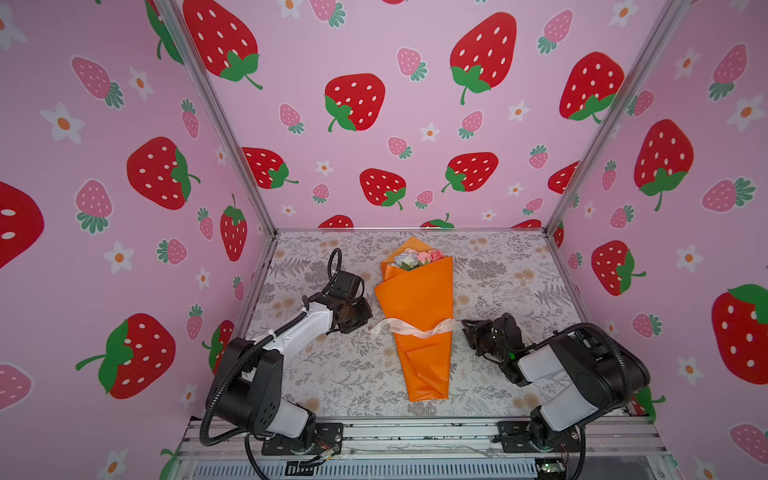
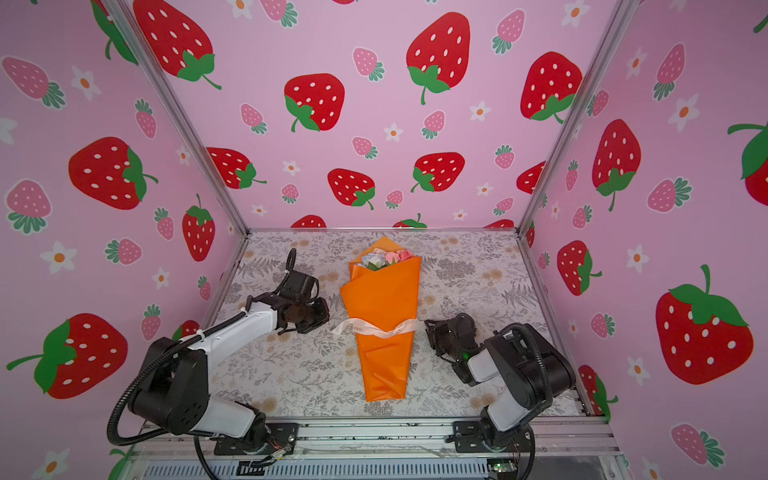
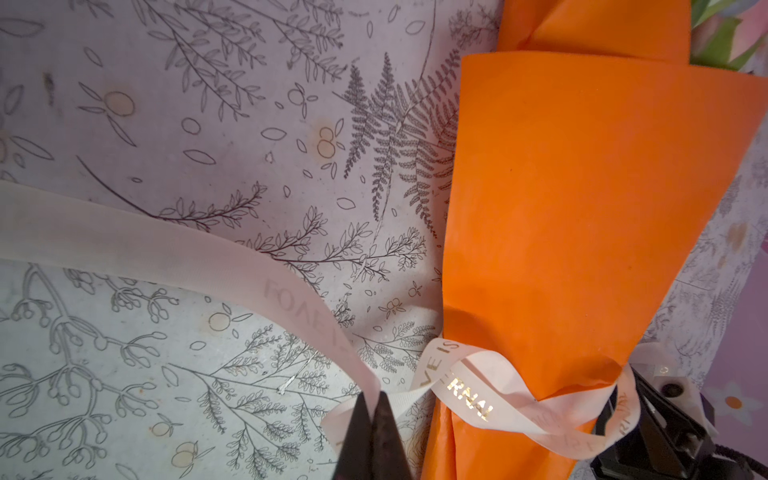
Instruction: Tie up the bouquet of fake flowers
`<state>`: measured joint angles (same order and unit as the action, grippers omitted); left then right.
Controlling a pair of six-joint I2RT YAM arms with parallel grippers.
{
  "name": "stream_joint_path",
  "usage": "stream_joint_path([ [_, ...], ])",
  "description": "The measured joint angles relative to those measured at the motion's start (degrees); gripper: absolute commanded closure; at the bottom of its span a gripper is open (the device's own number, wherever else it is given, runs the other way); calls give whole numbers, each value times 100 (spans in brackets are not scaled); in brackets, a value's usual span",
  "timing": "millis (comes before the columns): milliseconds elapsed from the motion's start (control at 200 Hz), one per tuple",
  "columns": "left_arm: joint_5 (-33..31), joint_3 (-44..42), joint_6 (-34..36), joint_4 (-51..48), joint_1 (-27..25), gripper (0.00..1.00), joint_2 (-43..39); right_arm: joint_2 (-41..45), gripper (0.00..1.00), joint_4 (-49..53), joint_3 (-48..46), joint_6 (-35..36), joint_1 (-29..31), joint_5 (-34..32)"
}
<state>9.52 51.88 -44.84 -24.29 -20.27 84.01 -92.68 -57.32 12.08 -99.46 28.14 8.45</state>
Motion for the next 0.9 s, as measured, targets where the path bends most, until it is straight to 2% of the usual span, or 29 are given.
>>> stream_joint_path([
  [140, 2, 0, 0, 2, 0, 100, -39, -138, 50, -188, 125, 15, 7, 50],
  [275, 13, 0, -2, 4, 0, 100, -39, -280, 49, -236, 302, -2, 63, 103],
  [615, 13, 0, -2, 2, 0, 100, -42, -358, 77, -278, 251, -129, 63, -61],
  [770, 4, 0, -2, -13, 0, 100, -76, 17, 81, 48, 219, -42, 57, -203],
  [895, -4, 0, 0, -20, 0, 100, -142, 420, 92, 380, 221, 146, 57, -323],
])
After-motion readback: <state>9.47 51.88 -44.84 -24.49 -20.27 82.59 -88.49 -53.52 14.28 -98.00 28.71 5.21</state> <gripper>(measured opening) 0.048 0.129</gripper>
